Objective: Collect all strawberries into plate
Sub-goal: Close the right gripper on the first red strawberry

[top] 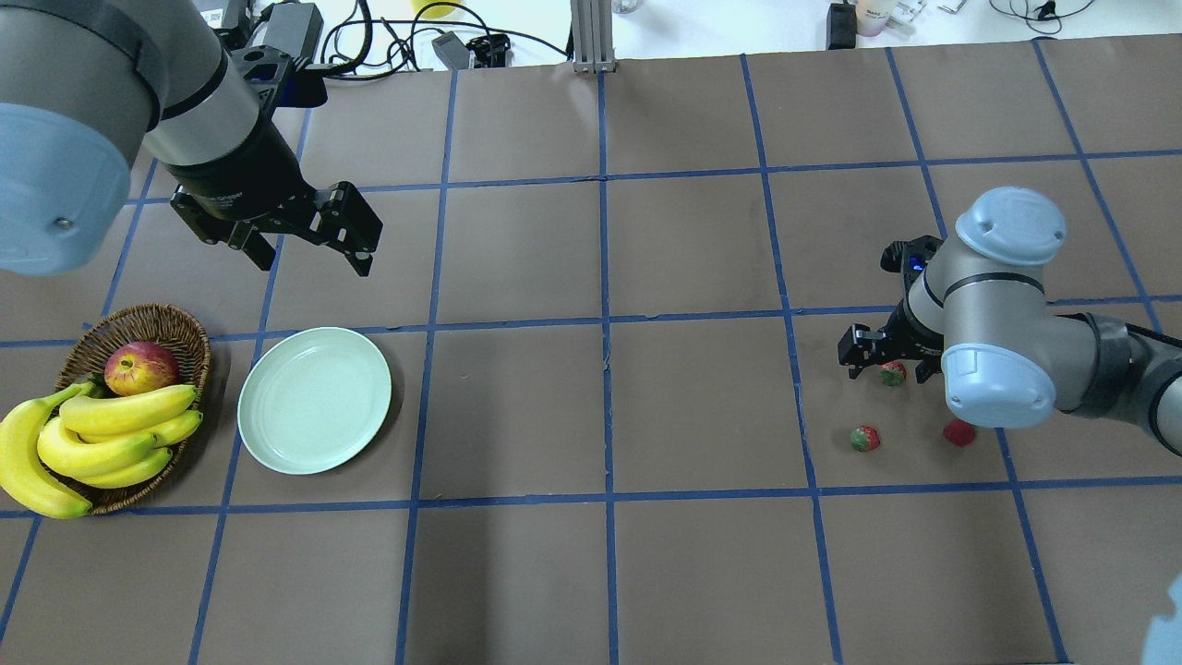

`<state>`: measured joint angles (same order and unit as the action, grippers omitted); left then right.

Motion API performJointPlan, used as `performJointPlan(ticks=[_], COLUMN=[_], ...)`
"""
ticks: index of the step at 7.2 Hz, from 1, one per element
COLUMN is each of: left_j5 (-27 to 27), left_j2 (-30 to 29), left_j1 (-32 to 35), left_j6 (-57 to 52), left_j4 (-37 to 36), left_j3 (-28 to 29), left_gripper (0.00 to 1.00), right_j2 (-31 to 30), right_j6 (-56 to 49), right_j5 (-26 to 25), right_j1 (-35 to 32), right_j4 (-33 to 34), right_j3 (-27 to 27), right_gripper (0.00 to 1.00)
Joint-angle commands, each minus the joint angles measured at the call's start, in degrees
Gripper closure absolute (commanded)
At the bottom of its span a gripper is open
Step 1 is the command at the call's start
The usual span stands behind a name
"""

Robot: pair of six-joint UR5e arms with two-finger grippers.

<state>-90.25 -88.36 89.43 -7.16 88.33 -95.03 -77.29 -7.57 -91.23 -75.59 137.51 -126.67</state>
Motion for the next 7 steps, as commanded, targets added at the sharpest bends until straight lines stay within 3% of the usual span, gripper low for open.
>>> performJointPlan(ticks=[1, 3, 6, 7], left_j5=[-0.3, -0.3, -0.4, -0.4], left_j2=[-0.1, -0.2, -0.2, -0.3], left_j1=[0.7, 0.7, 0.7, 0.7], left_j6=[0.0, 0.0, 0.0, 0.0], left_j4=[0.0, -0.1, -0.2, -0.1], left_j3=[-0.1, 0.1, 0.1, 0.0], left_gripper=[0.0, 0.0, 0.0, 0.0], right_j2=[0.2, 0.1, -0.7, -0.3], right_j6=[-0.7, -0.8, 0.4, 2.1], right_j5=[-1.2, -1.2, -1.4, -0.8], right_j1=[0.0, 0.0, -2.4, -7.6], right_j4=[0.5, 0.5, -0.3, -0.7], right_j3=[-0.3, -0.2, 2.7, 6.1], right_gripper=[0.5, 0.99, 1.0, 1.0])
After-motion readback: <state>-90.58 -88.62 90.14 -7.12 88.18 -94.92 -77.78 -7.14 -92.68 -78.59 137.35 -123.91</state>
